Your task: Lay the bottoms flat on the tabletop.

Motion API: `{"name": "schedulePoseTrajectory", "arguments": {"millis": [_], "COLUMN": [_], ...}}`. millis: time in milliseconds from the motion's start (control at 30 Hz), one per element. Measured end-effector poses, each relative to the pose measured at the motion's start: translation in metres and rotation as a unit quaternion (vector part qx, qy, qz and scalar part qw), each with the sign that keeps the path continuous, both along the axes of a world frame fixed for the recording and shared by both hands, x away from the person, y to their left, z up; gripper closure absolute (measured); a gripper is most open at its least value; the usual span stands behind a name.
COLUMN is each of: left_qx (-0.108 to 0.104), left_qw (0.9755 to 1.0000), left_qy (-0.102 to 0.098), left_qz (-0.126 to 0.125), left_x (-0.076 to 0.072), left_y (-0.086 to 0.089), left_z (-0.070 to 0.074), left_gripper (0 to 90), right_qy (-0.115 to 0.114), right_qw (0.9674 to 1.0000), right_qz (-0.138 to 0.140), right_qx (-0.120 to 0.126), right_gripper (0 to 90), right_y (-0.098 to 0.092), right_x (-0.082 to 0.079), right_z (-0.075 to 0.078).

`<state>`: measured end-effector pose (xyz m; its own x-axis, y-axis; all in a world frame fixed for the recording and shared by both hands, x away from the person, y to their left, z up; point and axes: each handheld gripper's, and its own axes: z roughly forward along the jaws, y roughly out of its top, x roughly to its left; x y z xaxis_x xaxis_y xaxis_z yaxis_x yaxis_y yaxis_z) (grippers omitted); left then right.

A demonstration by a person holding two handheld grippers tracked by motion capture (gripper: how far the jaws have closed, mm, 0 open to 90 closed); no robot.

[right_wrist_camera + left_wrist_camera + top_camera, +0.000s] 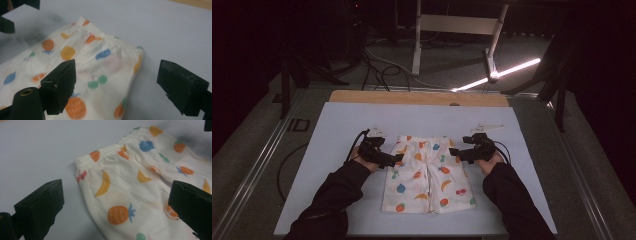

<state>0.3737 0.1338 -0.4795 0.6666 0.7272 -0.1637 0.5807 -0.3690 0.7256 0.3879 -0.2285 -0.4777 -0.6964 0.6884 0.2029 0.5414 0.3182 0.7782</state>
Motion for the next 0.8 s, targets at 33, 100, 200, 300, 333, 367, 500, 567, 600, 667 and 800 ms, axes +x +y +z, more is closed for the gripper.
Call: {"name": "schedulePoseTrajectory", "arguments": {"millis": [33,100,200,300,333,367,500,567,600,667,800], "left_qx": [0.0,0.007,0.008,0.004,0.008,0.007,0.017,0.014,0.018,0.023,0.037], "left_qw": [1.0,0.9999,0.9995,0.9991,0.9987,0.9986,0.9978,0.9975,0.9972,0.9967,0.9967], "left_qy": [0.004,0.009,0.012,0.018,0.022,0.026,0.03,0.035,0.036,0.041,0.032], "left_qz": [0.005,0.011,0.027,0.039,0.045,0.045,0.058,0.06,0.063,0.067,0.065], "left_x": [0.003,0.01,0.021,0.03,0.032,0.035,0.044,0.048,0.05,0.052,0.054], "left_y": [-0.001,-0.002,-0.004,-0.005,-0.006,-0.007,-0.01,-0.012,-0.013,-0.015,-0.018], "left_z": [-0.001,-0.003,-0.007,-0.011,-0.013,-0.014,-0.022,-0.026,-0.029,-0.032,-0.036], "left_gripper": [1.0,1.0,2.2,6.3,7.1,8.5,16.0,18.4,19.1,21.7,30.1], "right_qy": [0.003,0.011,0.027,0.037,0.04,0.043,0.059,0.07,0.075,0.084,0.098], "right_qw": [0.9999,0.9998,0.9992,0.9986,0.9984,0.9981,0.9964,0.9951,0.9948,0.9939,0.9915], "right_qz": [-0.009,-0.016,-0.029,-0.036,-0.039,-0.044,-0.059,-0.063,-0.062,-0.063,-0.06], "right_qx": [-0.005,-0.007,-0.001,-0.002,-0.005,-0.009,-0.019,-0.03,-0.03,-0.035,-0.061], "right_gripper": [16.2,16.2,15.8,18.2,20.8,24.7,38.3,40.5,41.4,44.5,51.5], "right_y": [0.002,0.006,0.011,0.015,0.016,0.017,0.021,0.024,0.025,0.027,0.032], "right_x": [0.004,0.011,0.024,0.036,0.039,0.043,0.053,0.058,0.06,0.063,0.065], "right_z": [-0.001,-0.001,-0.002,-0.003,-0.004,-0.005,-0.012,-0.017,-0.019,-0.023,-0.028]}}
